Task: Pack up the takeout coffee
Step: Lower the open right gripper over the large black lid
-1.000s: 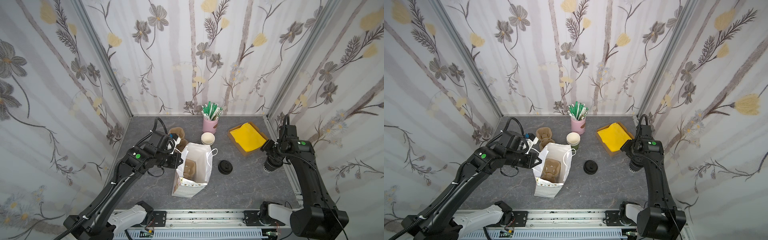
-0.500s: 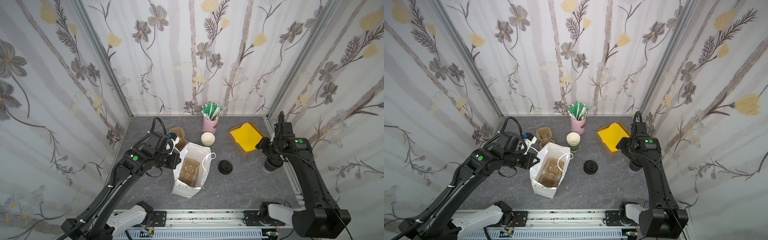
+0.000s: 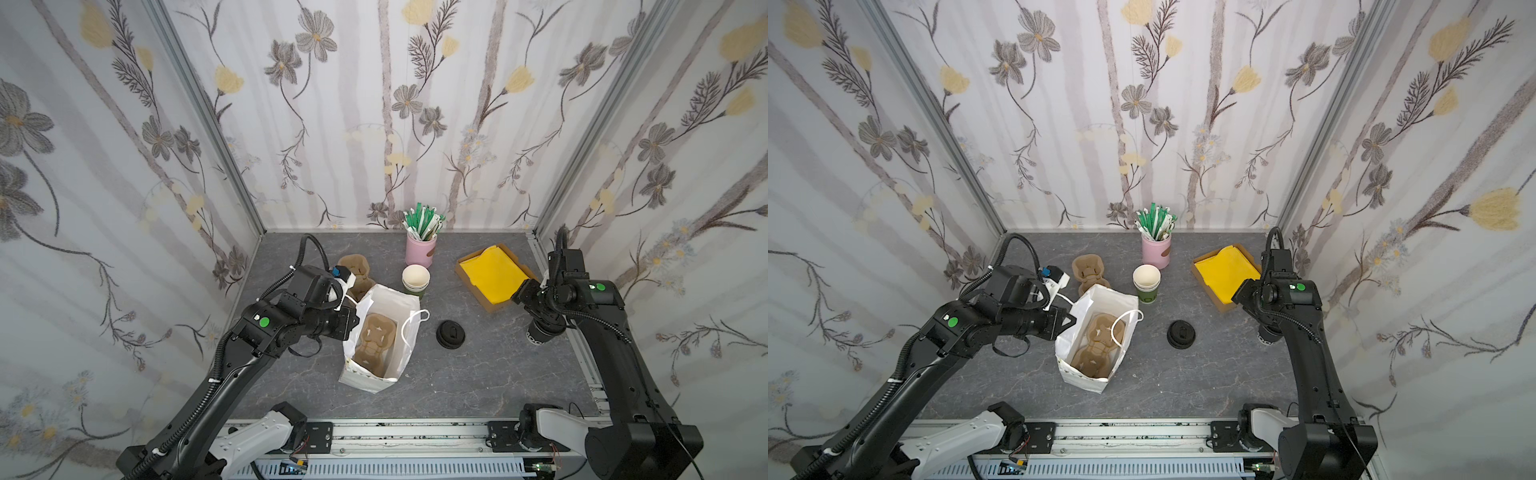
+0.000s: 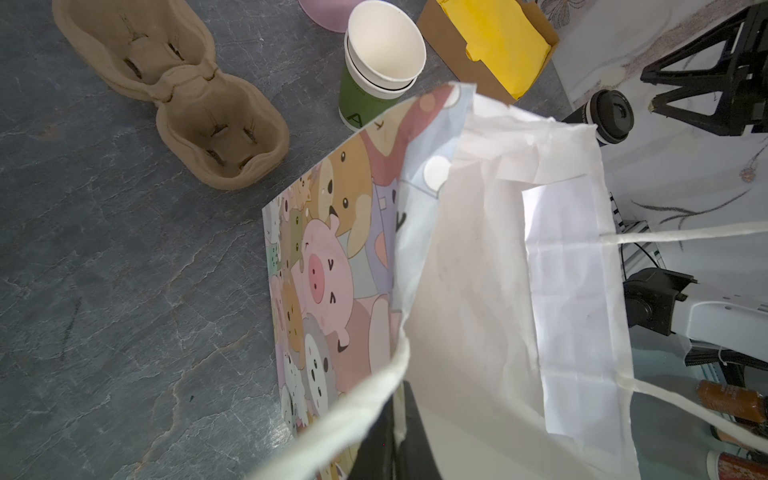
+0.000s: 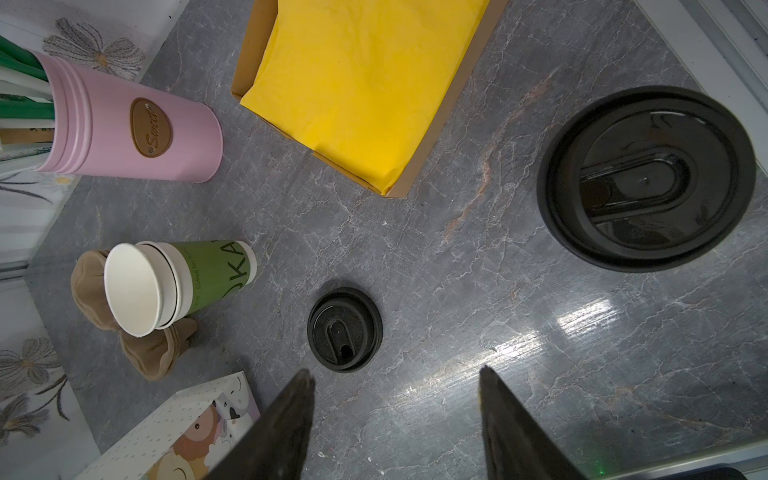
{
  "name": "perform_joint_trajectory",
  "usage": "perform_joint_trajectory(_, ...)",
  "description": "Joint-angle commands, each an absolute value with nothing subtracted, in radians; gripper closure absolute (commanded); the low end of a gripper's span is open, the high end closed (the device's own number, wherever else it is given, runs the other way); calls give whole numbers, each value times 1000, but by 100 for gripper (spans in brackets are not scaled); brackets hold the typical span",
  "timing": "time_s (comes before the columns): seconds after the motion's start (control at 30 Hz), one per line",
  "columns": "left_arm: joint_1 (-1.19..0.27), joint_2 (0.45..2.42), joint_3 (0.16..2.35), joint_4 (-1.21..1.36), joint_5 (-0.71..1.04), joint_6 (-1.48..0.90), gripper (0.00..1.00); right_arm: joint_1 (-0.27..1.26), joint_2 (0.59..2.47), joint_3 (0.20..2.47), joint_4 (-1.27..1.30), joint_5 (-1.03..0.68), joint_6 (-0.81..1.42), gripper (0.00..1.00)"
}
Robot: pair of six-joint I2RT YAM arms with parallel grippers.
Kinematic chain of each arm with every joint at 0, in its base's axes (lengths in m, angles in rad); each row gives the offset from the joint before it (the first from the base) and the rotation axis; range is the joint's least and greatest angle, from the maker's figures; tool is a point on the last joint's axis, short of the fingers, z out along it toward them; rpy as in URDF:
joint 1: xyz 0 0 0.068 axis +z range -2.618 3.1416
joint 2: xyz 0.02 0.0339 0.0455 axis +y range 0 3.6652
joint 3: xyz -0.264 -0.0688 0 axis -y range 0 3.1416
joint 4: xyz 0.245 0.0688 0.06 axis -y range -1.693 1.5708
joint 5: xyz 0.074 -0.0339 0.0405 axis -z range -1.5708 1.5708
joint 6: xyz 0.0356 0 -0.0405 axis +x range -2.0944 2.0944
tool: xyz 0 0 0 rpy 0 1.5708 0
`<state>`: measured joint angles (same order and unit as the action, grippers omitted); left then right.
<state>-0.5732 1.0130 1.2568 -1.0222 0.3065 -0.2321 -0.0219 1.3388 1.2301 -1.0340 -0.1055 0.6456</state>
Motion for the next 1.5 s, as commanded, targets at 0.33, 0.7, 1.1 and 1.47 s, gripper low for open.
perform_joint_trajectory(0.33,-573,988,1236,-1015,277,-207,100,-23,1378,1305,-1000,-36,605,37)
perform_joint_trajectory(0.7,-573,996,1268,-1010,295,-215,100,-86,1392,1324,-1026,18,595,35)
perform_joint_trajectory(1.1,-573,1070,1371,-1000,539,-139,100,-169,1377,1231,-987,46,571,35)
perform_joint_trajectory(1.47,-573,1127,1326,-955,589,-132,100,-195,1390,1245,-1008,79,550,34)
